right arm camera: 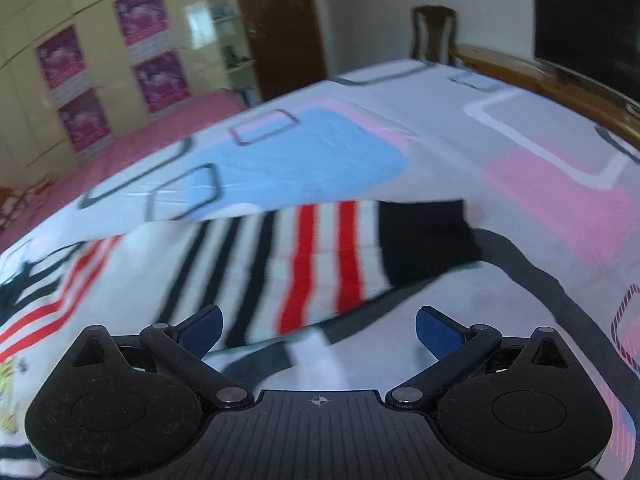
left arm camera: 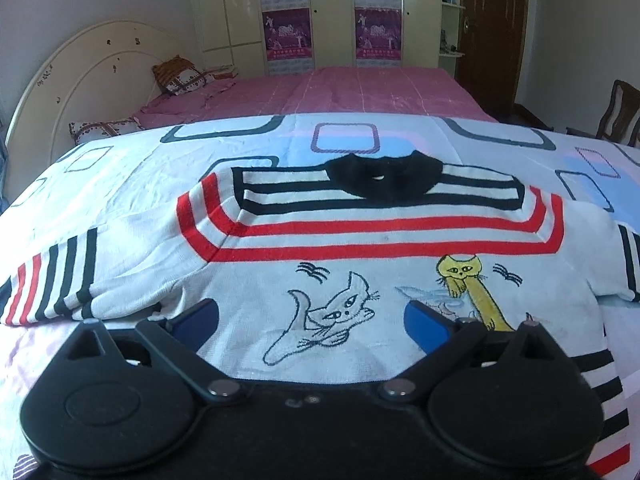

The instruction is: Fold small clothes

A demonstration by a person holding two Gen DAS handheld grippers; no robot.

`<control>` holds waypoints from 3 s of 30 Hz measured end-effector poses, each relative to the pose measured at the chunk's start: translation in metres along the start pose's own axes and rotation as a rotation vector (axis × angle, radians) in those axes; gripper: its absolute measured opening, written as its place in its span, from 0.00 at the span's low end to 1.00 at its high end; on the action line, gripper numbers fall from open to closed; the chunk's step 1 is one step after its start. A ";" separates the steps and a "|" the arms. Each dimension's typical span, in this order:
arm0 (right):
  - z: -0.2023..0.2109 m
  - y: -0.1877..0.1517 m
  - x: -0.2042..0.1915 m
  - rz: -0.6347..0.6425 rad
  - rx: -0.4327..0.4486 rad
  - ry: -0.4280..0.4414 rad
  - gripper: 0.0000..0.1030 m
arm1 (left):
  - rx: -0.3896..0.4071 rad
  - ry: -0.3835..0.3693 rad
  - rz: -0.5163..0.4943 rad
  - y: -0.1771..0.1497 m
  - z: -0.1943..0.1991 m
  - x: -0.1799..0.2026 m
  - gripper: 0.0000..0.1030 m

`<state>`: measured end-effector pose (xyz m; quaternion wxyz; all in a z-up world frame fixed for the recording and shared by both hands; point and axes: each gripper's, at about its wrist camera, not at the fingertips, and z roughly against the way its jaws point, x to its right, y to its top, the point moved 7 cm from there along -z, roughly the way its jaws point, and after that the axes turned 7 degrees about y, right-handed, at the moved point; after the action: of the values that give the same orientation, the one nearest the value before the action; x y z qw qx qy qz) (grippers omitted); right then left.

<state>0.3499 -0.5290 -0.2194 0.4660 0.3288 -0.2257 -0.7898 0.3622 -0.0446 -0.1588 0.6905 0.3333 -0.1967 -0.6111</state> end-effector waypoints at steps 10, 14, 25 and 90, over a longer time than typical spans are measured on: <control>-0.028 0.015 0.040 -0.122 0.032 -0.024 0.57 | -0.045 0.018 -0.027 -0.005 -0.015 -0.001 0.89; -0.034 0.021 0.040 -0.121 0.040 -0.020 0.28 | -0.073 -0.006 -0.022 -0.007 -0.021 -0.002 0.88; 0.000 0.052 -0.031 0.044 0.187 0.101 0.09 | -0.074 -0.056 0.012 -0.004 -0.018 -0.013 0.76; -0.035 -0.077 -0.216 0.232 -0.081 0.259 0.22 | -0.018 -0.443 0.263 0.083 -0.080 -0.056 0.08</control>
<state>0.4062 -0.3037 -0.2277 0.5920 0.3805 -0.1681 -0.6903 0.4657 0.0303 -0.1495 0.7070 0.1570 -0.3795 -0.5758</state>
